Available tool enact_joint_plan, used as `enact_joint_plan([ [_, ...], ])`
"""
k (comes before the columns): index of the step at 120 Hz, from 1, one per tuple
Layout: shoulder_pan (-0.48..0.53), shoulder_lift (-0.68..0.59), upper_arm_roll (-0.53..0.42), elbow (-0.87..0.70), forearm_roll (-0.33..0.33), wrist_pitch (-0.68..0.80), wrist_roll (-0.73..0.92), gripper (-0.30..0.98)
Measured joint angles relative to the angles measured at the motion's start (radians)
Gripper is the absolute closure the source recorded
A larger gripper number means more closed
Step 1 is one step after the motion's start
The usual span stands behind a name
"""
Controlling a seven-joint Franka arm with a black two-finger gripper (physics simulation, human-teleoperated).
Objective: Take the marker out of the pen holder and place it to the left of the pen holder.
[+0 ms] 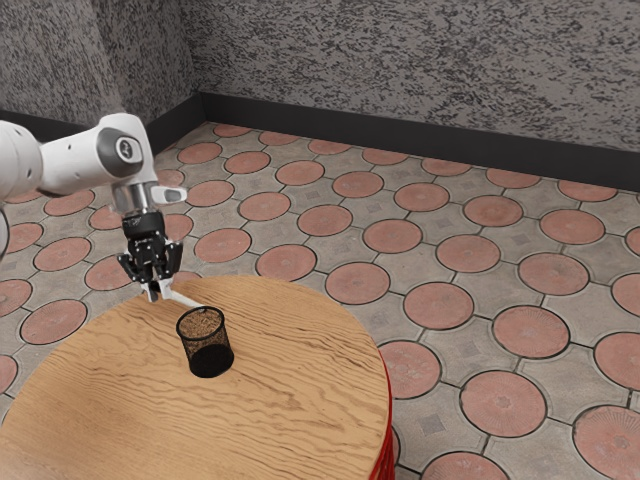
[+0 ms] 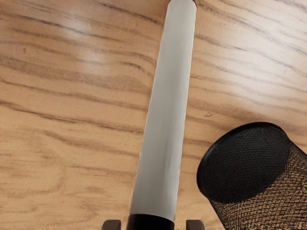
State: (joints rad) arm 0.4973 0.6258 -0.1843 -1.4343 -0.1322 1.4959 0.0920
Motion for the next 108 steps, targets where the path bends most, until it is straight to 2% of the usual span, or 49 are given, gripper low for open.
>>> enact_joint_plan([
  [60,0.001,0.015,0.015,-0.121,0.015,0.007,0.03,0.75],
  [68,0.001,0.017,0.015,-0.124,0.014,0.009,0.032,0.67],
  [82,0.004,0.017,0.015,-0.124,0.011,0.008,0.036,0.41],
  [92,0.007,0.002,0.014,-0.085,0.01,0.008,0.039,0.28],
  [102,-0.032,-0.113,0.022,-0.04,0.007,0.007,0.046,0.19],
  [108,-0.12,-0.237,0.066,-0.042,0.004,0.0,0.046,0.15],
])
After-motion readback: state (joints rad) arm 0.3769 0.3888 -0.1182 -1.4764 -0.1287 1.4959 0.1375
